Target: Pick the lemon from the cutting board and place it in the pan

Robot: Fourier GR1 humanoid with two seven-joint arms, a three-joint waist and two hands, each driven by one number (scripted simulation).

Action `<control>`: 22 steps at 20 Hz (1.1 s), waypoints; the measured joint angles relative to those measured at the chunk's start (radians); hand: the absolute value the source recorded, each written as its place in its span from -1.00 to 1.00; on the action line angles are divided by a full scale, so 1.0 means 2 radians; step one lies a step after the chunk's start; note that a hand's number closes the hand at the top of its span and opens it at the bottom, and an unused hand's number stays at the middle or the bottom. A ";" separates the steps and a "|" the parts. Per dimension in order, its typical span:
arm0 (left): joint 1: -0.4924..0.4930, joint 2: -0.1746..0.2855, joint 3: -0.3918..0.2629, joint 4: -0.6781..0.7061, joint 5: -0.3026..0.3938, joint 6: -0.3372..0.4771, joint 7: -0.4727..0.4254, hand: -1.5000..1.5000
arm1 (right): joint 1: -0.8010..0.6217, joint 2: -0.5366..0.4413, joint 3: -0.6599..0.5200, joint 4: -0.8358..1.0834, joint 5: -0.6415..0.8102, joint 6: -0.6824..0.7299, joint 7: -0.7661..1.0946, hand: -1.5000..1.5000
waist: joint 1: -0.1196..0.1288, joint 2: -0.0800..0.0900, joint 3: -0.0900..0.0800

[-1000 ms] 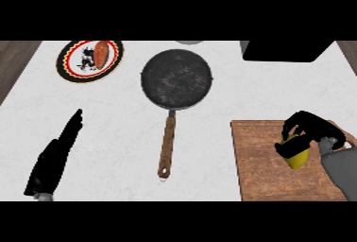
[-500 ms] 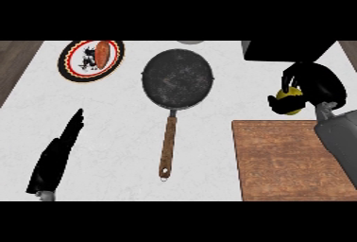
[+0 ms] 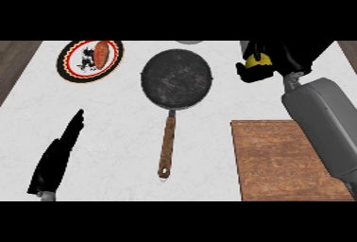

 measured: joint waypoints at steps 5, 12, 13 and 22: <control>-0.010 -0.004 -0.003 0.001 -0.003 -0.004 0.009 0.00 | -0.080 0.070 -0.019 0.092 -0.007 -0.013 -0.015 1.00 | 0.004 0.002 0.000; -0.014 -0.005 -0.004 -0.006 -0.006 -0.010 0.011 0.00 | -0.150 0.146 -0.058 0.243 -0.019 -0.058 -0.052 1.00 | 0.017 0.007 0.000; -0.013 -0.005 -0.004 -0.006 -0.006 -0.012 0.009 0.00 | -0.160 0.155 -0.062 0.263 -0.020 -0.061 -0.055 1.00 | 0.019 0.008 0.000; -0.037 -0.015 -0.017 -0.001 -0.017 -0.013 0.012 0.00 | -0.206 0.202 -0.059 0.397 -0.006 -0.068 -0.076 1.00 | 0.037 0.017 0.000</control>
